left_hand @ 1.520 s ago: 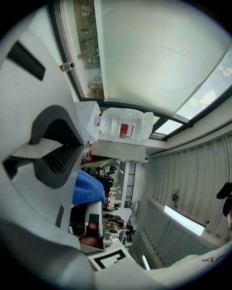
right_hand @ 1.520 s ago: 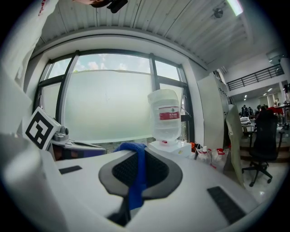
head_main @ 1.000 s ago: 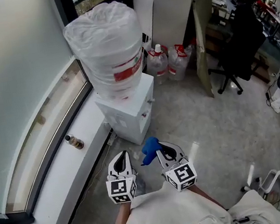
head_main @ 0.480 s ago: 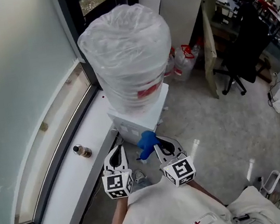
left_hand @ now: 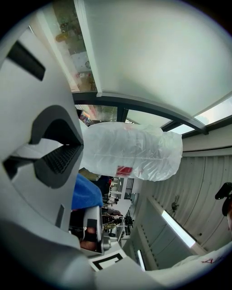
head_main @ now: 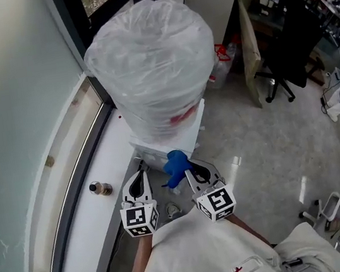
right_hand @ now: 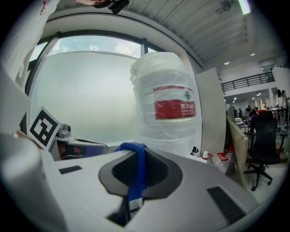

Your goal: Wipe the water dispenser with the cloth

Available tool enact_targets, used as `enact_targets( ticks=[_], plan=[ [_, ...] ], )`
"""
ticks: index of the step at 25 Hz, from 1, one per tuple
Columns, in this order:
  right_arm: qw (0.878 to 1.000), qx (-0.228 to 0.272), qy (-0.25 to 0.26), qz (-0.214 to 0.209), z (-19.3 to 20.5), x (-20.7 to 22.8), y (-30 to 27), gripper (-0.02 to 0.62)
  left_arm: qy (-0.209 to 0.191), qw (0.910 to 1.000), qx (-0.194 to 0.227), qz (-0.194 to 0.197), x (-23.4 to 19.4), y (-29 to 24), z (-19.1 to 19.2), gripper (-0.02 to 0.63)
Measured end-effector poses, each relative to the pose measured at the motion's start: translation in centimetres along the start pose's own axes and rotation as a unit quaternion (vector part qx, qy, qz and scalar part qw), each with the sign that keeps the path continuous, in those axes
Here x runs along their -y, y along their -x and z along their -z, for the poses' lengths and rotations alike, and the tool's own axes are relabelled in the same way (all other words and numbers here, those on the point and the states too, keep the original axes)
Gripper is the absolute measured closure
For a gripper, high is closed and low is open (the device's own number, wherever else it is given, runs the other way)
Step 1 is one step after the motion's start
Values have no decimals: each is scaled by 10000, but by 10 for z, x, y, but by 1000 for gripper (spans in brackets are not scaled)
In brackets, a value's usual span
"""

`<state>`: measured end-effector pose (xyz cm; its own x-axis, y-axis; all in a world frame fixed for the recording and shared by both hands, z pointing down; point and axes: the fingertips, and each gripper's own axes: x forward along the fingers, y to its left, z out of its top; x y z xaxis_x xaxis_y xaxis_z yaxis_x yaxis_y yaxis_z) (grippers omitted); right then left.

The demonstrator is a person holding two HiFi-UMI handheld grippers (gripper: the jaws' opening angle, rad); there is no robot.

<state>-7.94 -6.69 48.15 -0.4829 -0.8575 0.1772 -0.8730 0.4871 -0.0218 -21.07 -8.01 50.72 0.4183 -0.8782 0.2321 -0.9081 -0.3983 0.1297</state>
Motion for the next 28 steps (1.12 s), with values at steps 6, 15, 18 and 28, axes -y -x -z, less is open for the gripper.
enact_targets(
  ticks=[6, 15, 18, 28],
  plan=[
    [9995, -277, -179, 29, 23, 16, 1, 572, 29, 9997, -210, 103, 13, -16, 9, 595],
    [9963, -810, -209, -172, 67, 52, -8, 572, 93, 9996, -268, -67, 38, -36, 6, 595],
    [9950, -963, -169, -200, 83, 64, -15, 572, 76, 9995, -228, -220, 39, -34, 1, 595],
    [9923, -1227, -4, -170, 111, 122, -60, 572, 144, 9971, -109, -746, 39, -34, -8, 595]
  ],
)
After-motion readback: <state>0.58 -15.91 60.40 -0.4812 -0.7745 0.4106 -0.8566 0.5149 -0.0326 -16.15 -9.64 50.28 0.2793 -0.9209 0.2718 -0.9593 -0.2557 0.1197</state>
